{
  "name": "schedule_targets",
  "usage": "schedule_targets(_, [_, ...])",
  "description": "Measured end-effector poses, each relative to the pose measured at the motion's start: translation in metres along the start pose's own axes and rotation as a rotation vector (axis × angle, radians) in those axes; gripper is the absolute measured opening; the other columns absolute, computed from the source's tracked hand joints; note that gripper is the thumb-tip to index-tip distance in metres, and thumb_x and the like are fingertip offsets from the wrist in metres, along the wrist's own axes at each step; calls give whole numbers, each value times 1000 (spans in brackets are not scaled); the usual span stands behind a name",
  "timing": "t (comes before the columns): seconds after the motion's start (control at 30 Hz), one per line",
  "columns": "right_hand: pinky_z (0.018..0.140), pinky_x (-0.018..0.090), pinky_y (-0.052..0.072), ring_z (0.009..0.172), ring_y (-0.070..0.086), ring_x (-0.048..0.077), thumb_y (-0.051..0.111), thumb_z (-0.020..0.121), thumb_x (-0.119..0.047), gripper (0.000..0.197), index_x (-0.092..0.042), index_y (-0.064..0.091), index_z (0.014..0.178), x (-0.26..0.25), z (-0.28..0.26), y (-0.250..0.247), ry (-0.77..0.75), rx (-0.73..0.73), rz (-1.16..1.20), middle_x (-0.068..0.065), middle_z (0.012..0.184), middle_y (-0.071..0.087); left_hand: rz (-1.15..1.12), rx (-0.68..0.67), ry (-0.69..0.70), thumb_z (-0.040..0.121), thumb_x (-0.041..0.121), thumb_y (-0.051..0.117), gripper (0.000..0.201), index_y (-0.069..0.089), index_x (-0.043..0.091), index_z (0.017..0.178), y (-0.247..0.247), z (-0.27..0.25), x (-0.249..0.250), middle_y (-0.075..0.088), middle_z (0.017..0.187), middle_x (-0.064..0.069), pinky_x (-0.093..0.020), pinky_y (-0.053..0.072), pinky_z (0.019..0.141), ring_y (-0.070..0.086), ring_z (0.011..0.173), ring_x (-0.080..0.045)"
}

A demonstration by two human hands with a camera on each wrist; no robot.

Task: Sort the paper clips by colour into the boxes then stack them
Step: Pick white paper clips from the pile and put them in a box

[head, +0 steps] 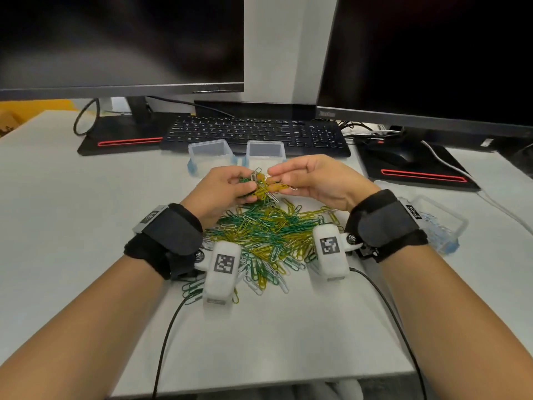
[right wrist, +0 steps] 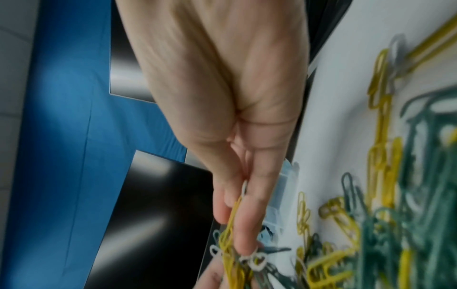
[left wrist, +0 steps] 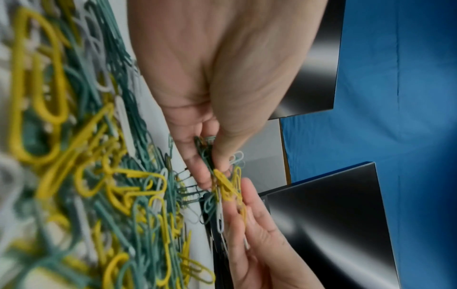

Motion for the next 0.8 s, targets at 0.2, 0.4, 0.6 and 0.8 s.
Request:
schedule_targets(0.2, [70,21,57,85,69,19,45,94,11,33,0,59,122,-8,-10,-16,-15,57,3,15,108,67,-121,-48,-66,94,-2,50,17,64,6,101,4,-3,1,66,91,-7,-19,56,74,67,76,-12])
schedule_targets(0.4, [55,19,38,62,46,8,45,96,3,23,-2,65,106,-2,-8,-3,29,123,-236,7,85,63,-179,-38,-81,93,-4,50,19,62,3,105,3,-5,2,66,95,-10,-14,55,68,70,76,-10])
schedule_targets(0.6, [79,25,56,85,66,20,42,95,11,27,4,61,113,-9,-12,-6,11,108,-178,20,97,67,-269,-14,-103,93,-3,50,16,61,-1,105,3,-5,3,68,93,-9,-18,57,70,70,76,-13])
schedule_targets(0.8, [83,25,56,101,69,22,51,89,16,33,-2,60,115,-12,-14,-5,-46,83,-155,18,109,70,-276,-34,-91,94,4,52,19,61,-3,109,4,-5,4,67,98,-13,-19,56,74,67,79,-12])
Point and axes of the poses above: each hand's wrist, its own z-axis towards the middle knuckle, its own y-axis out of the palm, x = y × z, the point moved 7 cm from there along z, towards the middle knuckle
